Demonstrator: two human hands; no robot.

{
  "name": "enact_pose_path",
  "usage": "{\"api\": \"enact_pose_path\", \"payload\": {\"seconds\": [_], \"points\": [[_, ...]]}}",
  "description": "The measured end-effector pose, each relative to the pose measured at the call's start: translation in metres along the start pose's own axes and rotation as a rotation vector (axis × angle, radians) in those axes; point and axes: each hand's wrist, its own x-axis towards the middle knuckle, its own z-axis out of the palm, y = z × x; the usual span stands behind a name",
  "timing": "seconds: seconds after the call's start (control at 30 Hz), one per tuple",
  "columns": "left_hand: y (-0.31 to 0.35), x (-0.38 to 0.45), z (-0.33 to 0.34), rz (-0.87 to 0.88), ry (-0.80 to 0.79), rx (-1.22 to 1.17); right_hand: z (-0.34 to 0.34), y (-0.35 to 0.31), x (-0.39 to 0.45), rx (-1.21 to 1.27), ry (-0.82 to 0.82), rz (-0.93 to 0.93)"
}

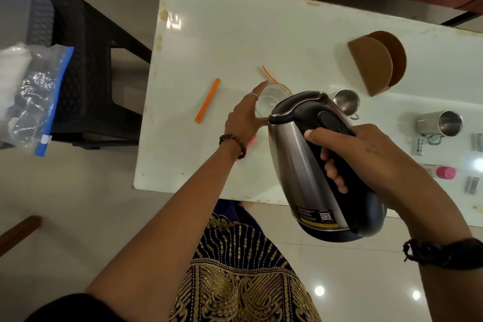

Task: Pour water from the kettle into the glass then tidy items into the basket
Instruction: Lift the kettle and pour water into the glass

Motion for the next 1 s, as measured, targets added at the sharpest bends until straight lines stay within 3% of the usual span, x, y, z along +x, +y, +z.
{"api": "enact_pose_path", "payload": {"seconds": [0.67, 0.83, 1.0], "points": [[0.001, -0.001, 0.0, 0.014, 0.015, 0.016, 0.003, 0.002, 0.007, 0.058, -0.013, -0.034], [0.002, -0.003, 0.0, 0.037, 0.019, 0.048, 0.007, 0.013, 0.004, 0.064, 0.061, -0.093], [-0.002, 0.0, -0.002, 0.075, -0.005, 0.288, 0.017, 0.036, -0.002, 0.005, 0.211, -0.231]]}}
